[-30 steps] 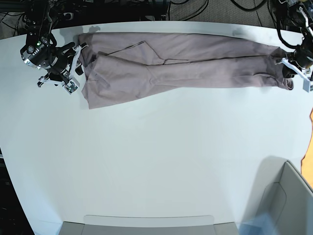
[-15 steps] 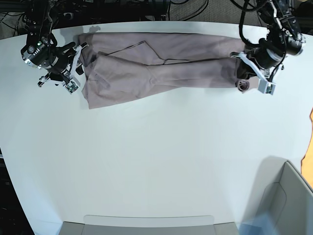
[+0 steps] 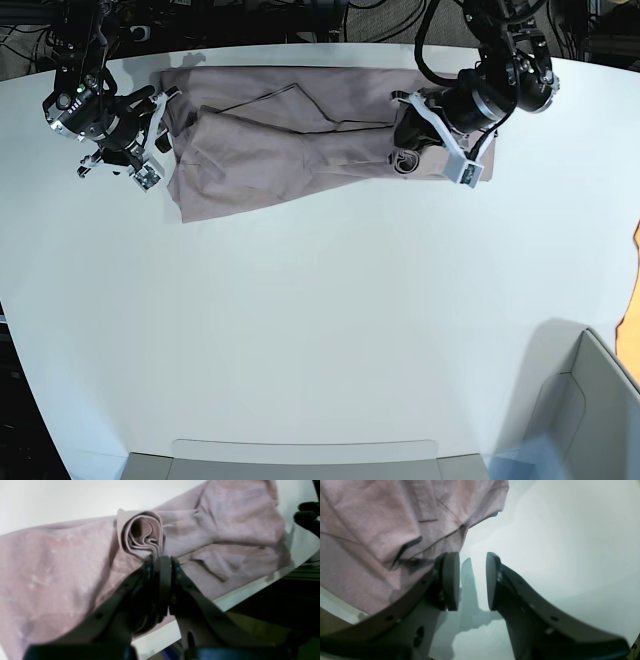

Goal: Fold the T-shirt properly
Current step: 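Fold the shirt end held by the left gripper toward the right gripper, then grasp the other shirt end with the right gripper and lift it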

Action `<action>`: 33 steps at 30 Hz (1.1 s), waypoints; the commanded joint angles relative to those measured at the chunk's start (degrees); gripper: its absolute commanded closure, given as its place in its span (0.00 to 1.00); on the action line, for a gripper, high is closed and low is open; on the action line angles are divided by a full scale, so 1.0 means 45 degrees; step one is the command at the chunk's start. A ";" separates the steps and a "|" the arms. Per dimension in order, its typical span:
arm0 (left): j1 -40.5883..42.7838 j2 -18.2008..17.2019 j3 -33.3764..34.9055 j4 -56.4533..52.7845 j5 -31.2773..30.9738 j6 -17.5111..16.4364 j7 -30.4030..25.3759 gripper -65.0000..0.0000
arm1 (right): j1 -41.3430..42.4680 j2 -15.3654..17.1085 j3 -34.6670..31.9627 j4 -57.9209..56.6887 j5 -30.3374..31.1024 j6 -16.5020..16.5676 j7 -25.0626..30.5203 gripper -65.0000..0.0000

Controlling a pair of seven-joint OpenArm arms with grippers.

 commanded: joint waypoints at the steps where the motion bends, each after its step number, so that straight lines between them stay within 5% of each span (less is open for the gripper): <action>1: -0.0034 0.0069 0.0152 0.0203 -0.0197 0.0211 -0.0199 1.00 | 0.0089 0.0040 0.0049 0.0177 0.0105 0.0144 0.0154 0.72; 12: -0.0054 -0.0029 0.0972 -0.0031 -0.0295 0.2340 -0.1449 1.00 | 0.0069 -0.0449 0.0088 0.0177 0.0066 0.0144 0.0154 0.72; 15: -0.0034 -0.0029 0.0972 -0.0031 -0.0295 0.2555 -0.1449 0.80 | 0.0069 -0.0449 0.0088 0.0177 0.0066 0.0144 0.0154 0.72; 17: -0.0034 -0.0029 0.0972 -0.0031 -0.0314 0.2692 -0.1430 0.76 | 0.0069 -0.0449 0.0088 0.0177 0.0086 0.0144 0.0154 0.72; 24: -0.0034 0.0049 0.0894 0.0047 -0.0334 0.2574 -0.0980 1.00 | 0.0089 -0.0468 0.0107 0.0235 0.0184 0.0144 0.0154 0.72; 28: 0.0317 -0.0029 0.0816 0.0164 -0.0314 0.2574 -0.1664 1.00 | 0.0069 -0.0449 0.0459 0.0255 0.0848 0.0144 0.0154 0.72; 33: 0.0513 -0.0029 0.0347 0.0145 -0.0314 0.2574 -0.1840 1.00 | 0.0089 -0.0468 0.2999 -0.0683 0.3544 0.0144 0.0134 0.72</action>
